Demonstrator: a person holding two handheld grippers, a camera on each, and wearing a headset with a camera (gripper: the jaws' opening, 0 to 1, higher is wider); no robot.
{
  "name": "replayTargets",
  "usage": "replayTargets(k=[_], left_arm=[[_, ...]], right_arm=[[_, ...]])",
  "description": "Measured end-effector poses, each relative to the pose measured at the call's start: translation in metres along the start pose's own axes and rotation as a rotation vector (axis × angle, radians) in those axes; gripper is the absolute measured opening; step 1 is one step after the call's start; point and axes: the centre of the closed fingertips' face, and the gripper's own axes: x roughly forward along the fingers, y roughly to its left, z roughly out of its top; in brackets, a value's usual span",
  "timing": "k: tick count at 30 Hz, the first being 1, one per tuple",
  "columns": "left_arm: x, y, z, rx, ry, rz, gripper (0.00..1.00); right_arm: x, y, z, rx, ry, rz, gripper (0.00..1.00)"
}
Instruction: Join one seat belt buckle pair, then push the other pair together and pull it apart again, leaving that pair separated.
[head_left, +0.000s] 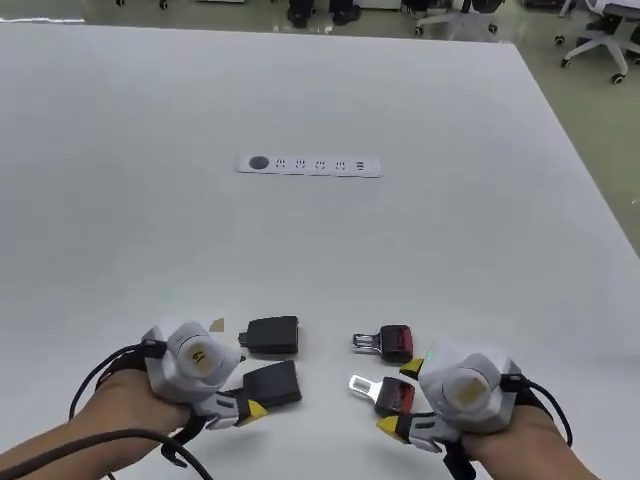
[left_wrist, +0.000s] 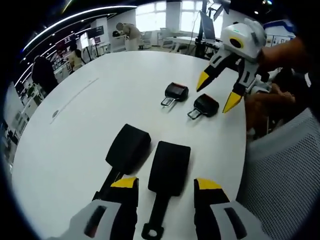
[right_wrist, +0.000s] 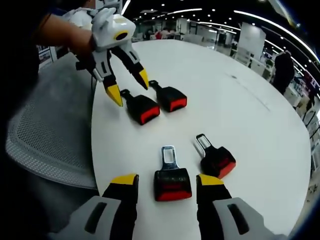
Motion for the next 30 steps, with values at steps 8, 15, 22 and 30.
replayTargets(k=[8, 15, 22, 30], left_arm=[[0.014, -0.009, 0.004, 0.055, 0.023, -0.043, 0.36], [0.019, -0.009, 0.007, 0.091, 0.036, -0.082, 0.36], [0.021, -0.010, -0.001, 0.210, 0.088, -0.081, 0.34], [0.024, -0.009, -0.003, 0.279, 0.077, -0.108, 0.34]], right_arm=[[0.014, -0.002, -0.012, -0.030, 0.042, 0.049, 0.44], [0.020, -0.003, -0.022, -0.043, 0.079, 0.087, 0.37], [0.022, -0.004, -0.023, -0.078, 0.093, 0.106, 0.33], [0.024, -0.001, -0.020, -0.196, 0.102, 0.153, 0.33]])
